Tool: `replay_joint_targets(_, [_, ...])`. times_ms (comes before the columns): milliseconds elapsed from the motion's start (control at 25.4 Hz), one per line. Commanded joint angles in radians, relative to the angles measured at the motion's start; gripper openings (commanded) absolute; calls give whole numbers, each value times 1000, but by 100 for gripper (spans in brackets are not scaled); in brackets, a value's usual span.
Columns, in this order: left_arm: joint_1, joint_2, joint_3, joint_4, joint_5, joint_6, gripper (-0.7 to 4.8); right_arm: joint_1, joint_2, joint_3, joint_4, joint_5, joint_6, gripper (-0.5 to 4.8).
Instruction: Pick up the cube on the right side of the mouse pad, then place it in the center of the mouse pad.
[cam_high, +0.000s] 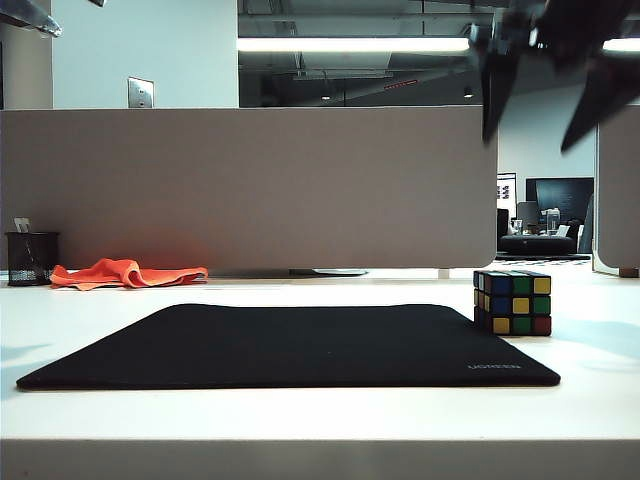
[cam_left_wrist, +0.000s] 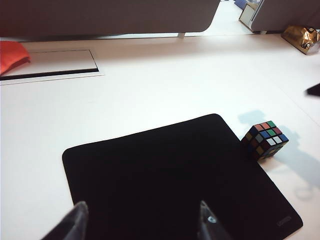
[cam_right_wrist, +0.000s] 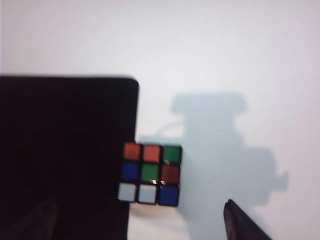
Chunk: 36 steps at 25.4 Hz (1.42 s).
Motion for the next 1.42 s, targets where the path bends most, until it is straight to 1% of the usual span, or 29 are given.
replay_joint_targets(39, [1,-2,7,6,19,-3,282,1,72,3,-29,21,31,479])
replay_joint_targets(236, [1,-2,7,6,19,-3,282,6,192,3,-18,23,43,479])
replay_joint_targets(354, [1,-2,7,6,19,-3,282,8,227,3,-5,-3,48,479])
replay_joint_targets(630, [1,-2,7,7,19,-3,281,13,271,3,19,-27,54,479])
replay_joint_targets(945, [1,-2,7,8,19,-3,281,13,315,3,31,-26,57,479])
replay_joint_targets(1024, [1,-2,7,7,19,-2,281,13,315,4,38,-26,57,403])
replay_joint_targets(1103, [1,-2,7,6,19,-2,281,13,315,3,35,-26,56,344])
replay_joint_targets(1182, [1,-2,7,6,19,-3,281,13,315,3,28,-26,56,302])
replay_joint_targets(1418, [2,-2,7,5,19,-3,281,13,312,4,27,-24,56,300])
